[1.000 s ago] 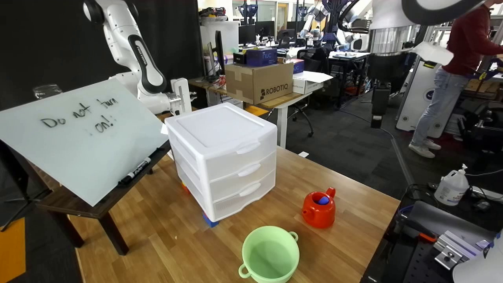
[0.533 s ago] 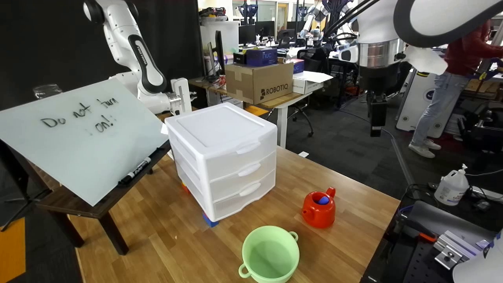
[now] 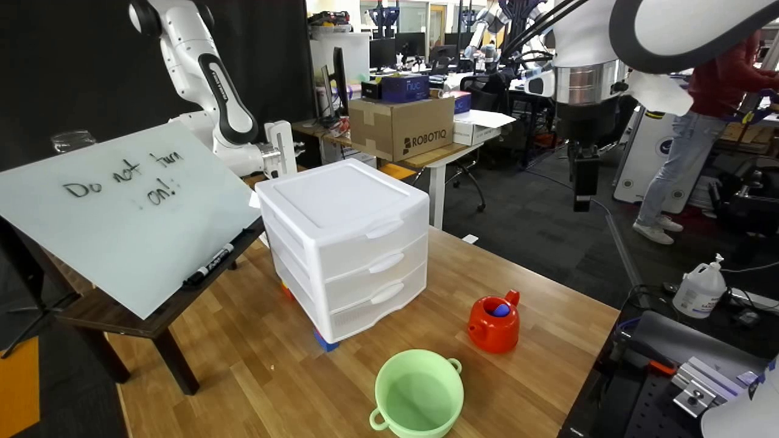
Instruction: Open the top drawer
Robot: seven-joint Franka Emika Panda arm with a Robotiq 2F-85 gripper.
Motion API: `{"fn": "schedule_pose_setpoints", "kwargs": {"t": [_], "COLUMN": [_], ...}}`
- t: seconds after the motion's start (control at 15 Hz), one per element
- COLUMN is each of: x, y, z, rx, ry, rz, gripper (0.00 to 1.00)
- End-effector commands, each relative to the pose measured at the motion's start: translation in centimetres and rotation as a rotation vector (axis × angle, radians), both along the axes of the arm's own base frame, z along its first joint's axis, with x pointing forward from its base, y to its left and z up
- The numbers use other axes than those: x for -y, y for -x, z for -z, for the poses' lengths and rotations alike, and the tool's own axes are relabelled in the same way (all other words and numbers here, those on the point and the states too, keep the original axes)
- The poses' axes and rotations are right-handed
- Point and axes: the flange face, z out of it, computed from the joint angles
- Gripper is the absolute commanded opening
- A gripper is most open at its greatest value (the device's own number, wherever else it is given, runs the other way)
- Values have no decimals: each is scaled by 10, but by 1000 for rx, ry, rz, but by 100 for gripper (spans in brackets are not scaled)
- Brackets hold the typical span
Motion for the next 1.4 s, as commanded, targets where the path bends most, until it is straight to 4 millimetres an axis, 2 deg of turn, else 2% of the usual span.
{"fn": "schedule_pose_setpoints", "kwargs": {"t": [0.0, 0.87, 1.07, 1.33], "x": [0, 0, -21, -76], "y": [0, 0, -5, -10], "z": [0, 0, -1, 7], "rx": [-1, -1, -51, -103], "ry": [0, 0, 5, 51], "rz": [0, 0, -157, -370], "gripper": [100, 100, 100, 100]}}
